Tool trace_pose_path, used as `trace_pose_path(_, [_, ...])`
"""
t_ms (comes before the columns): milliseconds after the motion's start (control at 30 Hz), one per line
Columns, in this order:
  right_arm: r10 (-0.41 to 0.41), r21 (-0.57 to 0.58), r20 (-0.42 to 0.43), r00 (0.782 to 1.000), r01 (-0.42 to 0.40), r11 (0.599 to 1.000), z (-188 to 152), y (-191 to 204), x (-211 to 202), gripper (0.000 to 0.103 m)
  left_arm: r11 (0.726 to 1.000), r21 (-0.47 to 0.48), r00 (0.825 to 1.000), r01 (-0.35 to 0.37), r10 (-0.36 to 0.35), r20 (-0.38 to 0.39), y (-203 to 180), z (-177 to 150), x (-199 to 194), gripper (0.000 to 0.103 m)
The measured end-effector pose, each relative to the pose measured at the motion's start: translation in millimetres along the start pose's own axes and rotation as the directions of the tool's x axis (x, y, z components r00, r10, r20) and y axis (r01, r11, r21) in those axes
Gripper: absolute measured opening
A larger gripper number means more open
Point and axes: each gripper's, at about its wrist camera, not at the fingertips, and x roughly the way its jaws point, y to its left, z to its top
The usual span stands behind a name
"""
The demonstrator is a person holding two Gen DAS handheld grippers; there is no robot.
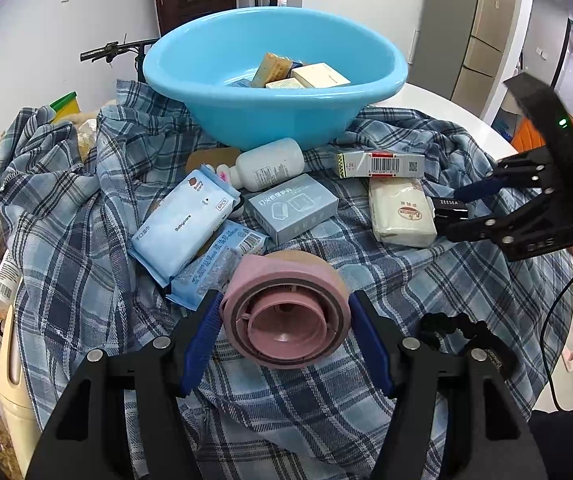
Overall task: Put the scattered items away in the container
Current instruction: 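Grasp the black ZEESEA box with the right tool while the left lifts the pink cup, then carry the pink cup and black box over the blue basin with both tools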
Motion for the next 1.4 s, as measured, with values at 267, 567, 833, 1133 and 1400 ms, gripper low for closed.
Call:
trace_pose_path(267, [-0.009, 0.018, 0.016, 1.000, 0.009, 1.000, 2, -6, 7, 0.034, 1.000, 0.003, 0.998, 0.007, -0.007, 0.058, -1, 14, -21, 0.066])
trace_pose_path(567, [-0.022, 0.074, 0.123, 0.992, 0.013, 0.997, -8, -8, -34, 0.030, 1.000, 0.016, 0.997, -0.006, 0.004, 0.071, -6, 20, -27, 0.066])
trace_pose_path(833, [-0.093, 0.209, 0.242, 0.966, 0.041, 0.977, -25, -7, -64, 0.030, 0.994, -0.099, 0.989, -0.043, 0.057, 0.138, -9, 22, -30, 0.066])
trace_pose_path(1133, [-0.211, 0.392, 0.433, 0.877, 0.028, 0.919, -48, 5, -100, 0.029, 0.972, -0.229, 0.972, -0.048, 0.098, 0.213, -7, 19, -37, 0.066])
trace_pose_path(1400, [-0.239, 0.390, 0.443, 0.864, 0.054, 0.919, -42, 19, -97, 0.030, 0.971, -0.227, 0.960, -0.081, 0.137, 0.245, -11, 19, -42, 0.066])
